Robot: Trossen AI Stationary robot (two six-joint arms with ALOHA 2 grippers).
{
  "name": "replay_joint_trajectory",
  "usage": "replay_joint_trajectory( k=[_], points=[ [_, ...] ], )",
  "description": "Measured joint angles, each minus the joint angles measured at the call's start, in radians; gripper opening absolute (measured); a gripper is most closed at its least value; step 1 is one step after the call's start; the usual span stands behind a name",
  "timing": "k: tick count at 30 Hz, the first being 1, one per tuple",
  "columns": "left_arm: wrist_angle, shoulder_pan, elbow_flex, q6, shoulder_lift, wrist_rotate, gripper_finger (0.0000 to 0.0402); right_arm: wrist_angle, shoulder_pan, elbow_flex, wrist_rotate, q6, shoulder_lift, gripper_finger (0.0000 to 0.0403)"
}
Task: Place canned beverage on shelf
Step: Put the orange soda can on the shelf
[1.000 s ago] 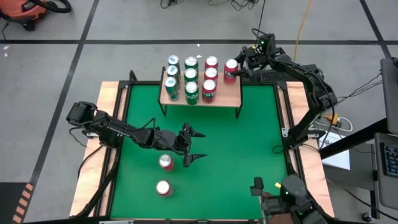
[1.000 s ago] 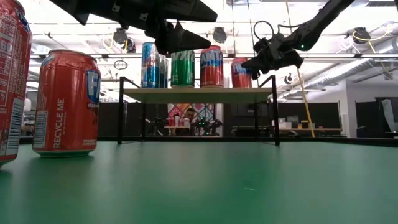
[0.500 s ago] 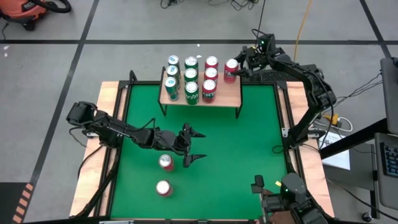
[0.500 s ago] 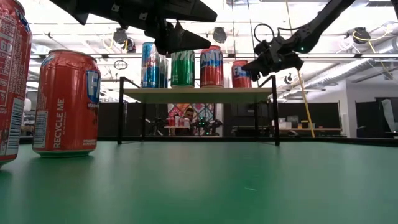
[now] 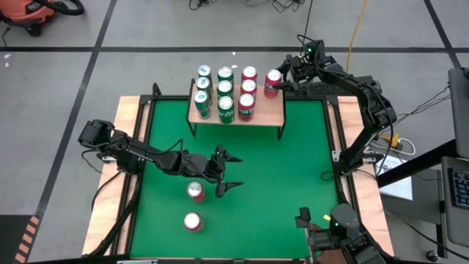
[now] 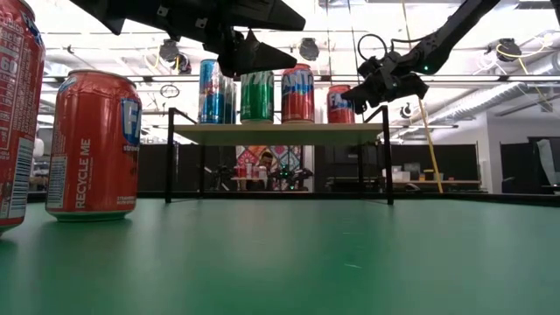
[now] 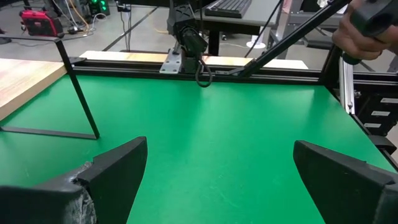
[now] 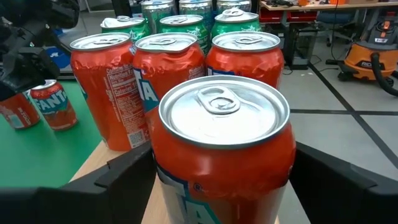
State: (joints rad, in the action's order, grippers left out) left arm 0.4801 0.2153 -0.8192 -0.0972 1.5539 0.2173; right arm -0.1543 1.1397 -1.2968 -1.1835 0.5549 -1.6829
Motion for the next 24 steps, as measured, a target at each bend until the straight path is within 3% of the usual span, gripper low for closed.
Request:
replay_joint_trajectory(
  k=[24],
  points=[
    [0.000, 0.000, 0.000, 0.000, 0.000, 0.000, 0.0397, 0.008, 0.000, 0.000, 0.008, -0.030, 0.000, 0.0325]
  ],
)
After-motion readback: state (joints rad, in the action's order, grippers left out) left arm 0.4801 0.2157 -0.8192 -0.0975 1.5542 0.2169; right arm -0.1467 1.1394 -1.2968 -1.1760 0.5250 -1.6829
